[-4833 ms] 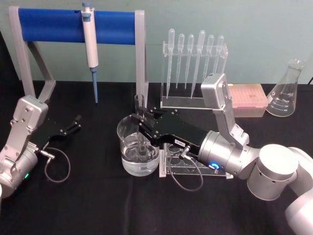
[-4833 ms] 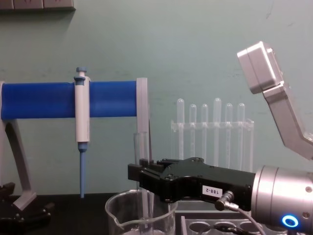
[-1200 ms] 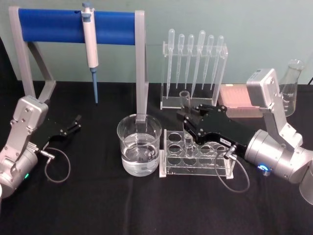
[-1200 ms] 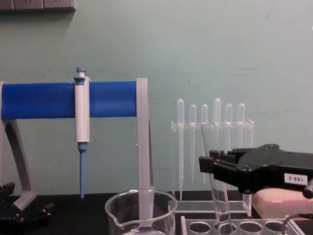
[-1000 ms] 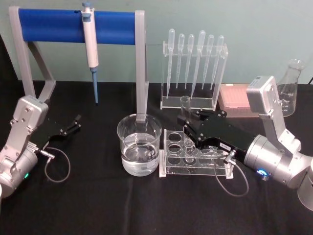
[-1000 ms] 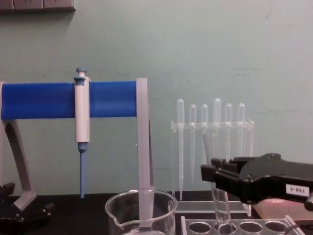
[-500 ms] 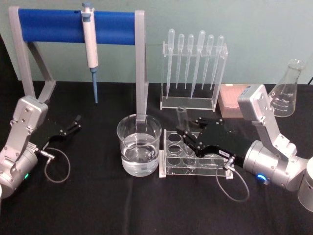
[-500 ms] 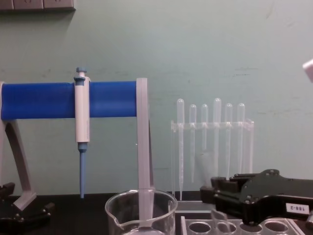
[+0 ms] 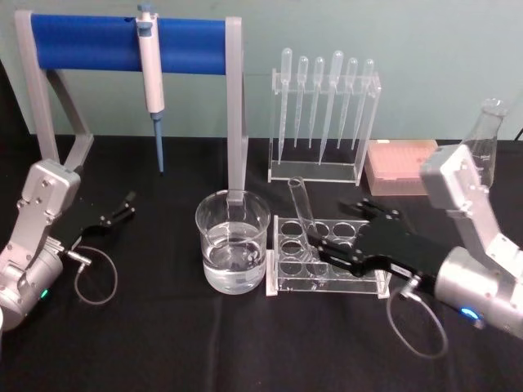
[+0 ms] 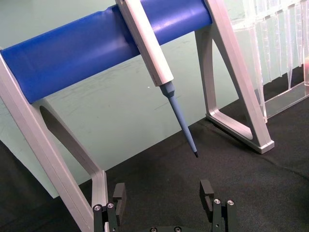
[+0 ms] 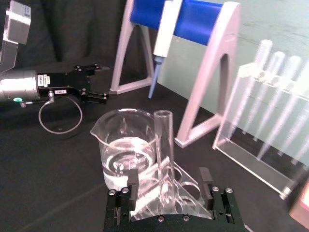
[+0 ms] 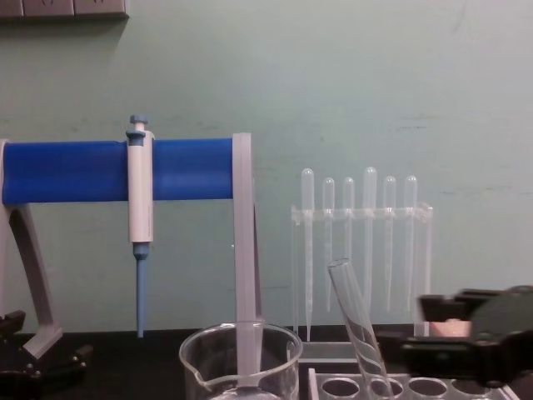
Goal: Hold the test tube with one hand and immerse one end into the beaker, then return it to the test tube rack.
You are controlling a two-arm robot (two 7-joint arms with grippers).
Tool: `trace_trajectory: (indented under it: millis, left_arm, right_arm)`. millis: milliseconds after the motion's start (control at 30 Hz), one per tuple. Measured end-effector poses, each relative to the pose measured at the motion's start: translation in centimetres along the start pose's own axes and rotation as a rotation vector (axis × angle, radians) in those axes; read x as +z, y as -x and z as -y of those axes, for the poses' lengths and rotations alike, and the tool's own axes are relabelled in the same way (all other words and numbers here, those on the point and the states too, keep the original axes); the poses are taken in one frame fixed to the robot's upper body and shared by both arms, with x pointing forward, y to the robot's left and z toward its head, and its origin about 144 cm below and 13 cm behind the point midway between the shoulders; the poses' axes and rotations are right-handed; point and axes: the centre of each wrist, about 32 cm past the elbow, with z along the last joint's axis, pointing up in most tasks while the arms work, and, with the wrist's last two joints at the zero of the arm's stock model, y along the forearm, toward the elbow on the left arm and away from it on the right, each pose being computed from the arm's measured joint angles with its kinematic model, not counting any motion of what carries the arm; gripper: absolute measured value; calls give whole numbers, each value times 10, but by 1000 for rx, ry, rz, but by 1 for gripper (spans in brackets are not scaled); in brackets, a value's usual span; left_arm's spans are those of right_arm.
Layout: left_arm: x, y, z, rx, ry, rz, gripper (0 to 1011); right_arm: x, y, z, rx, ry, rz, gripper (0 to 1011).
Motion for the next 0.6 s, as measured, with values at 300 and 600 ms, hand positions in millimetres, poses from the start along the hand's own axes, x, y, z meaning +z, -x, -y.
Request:
trace_trajectory:
  millis: [300, 600]
  left_arm:
    - [0, 0, 0, 0, 0, 0, 1000]
    - [0, 0, 0, 0, 0, 0, 1000]
  right_arm:
    - [-6, -6, 48, -196, 27, -53, 985]
    - [-37, -10, 54, -528, -3, -31, 1002]
